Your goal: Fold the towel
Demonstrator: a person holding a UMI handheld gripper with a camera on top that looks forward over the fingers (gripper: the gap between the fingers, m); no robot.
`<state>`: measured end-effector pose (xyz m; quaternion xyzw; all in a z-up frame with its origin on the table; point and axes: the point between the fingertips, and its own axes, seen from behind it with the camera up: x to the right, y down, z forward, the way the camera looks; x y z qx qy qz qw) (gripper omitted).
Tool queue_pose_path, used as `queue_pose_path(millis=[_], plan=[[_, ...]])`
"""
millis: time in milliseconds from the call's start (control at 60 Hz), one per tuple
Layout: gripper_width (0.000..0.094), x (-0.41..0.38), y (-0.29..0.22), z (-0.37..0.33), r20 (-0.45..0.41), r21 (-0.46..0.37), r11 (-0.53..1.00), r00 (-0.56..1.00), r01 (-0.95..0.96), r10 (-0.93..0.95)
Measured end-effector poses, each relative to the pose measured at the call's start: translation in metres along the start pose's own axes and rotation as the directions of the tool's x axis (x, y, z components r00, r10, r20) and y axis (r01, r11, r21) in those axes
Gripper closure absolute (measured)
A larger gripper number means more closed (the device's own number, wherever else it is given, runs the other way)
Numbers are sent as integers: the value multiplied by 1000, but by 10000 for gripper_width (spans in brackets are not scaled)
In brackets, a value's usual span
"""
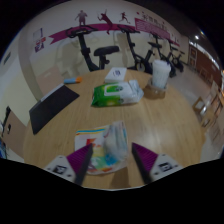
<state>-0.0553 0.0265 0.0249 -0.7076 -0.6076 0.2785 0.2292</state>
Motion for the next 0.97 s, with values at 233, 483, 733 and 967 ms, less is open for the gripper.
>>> queue_pose_path(millis=[233, 483, 733, 967], plan=[[81, 22, -26, -150, -103, 96, 990, 990, 106, -96], [84, 39, 17, -307, -174, 108, 993, 984, 43, -23], [80, 56, 35, -345, -228, 149, 988, 974, 50, -15], [81, 44, 51, -348, -179, 135, 991, 984, 17, 8]])
